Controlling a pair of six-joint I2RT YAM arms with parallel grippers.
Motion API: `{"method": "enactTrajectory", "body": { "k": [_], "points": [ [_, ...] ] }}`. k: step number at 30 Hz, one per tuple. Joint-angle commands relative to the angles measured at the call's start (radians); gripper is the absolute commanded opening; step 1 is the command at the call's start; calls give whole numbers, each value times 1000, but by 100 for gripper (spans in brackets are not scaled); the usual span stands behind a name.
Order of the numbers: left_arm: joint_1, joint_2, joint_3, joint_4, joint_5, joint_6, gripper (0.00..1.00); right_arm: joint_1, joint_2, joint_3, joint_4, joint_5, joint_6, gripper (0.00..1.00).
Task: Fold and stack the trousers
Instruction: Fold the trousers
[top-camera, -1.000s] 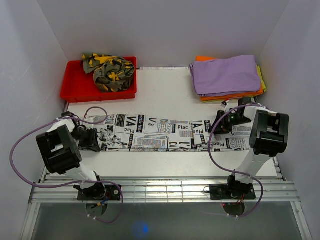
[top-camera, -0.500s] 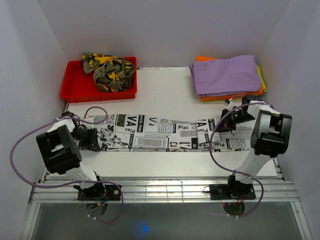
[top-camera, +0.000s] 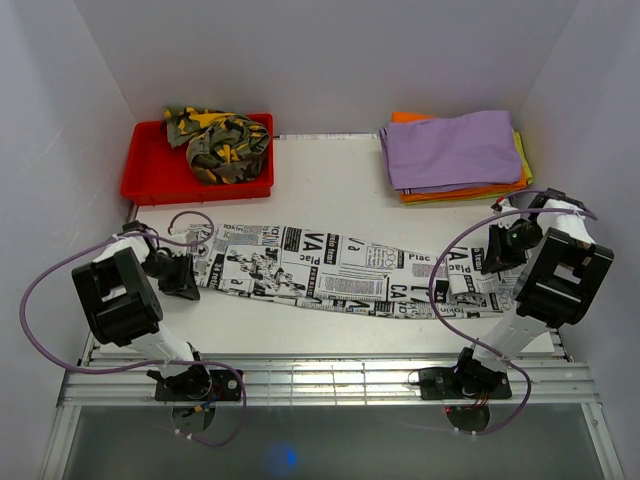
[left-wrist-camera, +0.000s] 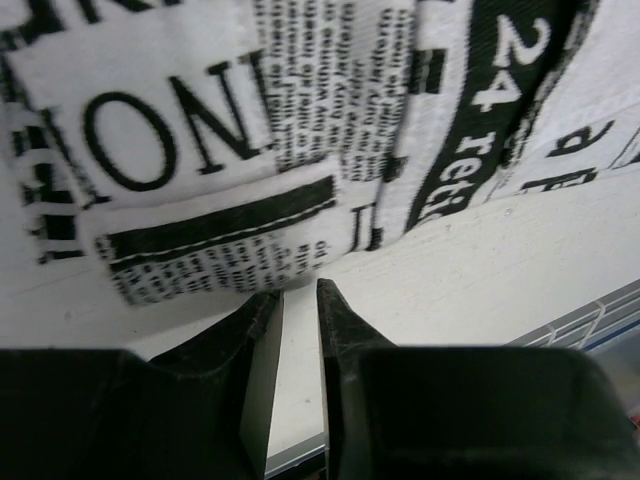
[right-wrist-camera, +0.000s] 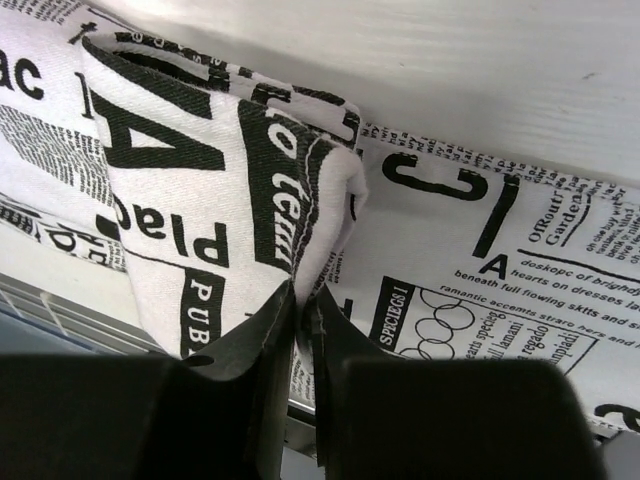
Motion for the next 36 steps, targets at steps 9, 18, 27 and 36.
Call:
{"method": "enactTrajectory", "body": {
  "k": [9,18,27,36],
  "points": [
    [4,-92,46,10,105,62,41,-16,82,73,-80,7,-26,27],
    [5,-168,181,-32,231,-12,56,-16,91,106,-101,2,-29,8],
    [5,-17,191,62,37,-125,58,-16,108,111,-106,-1,-19,19],
    [4,181,158,123,-93,-188,25,-19,90,114,-121,59,-45,17]
  ]
}}
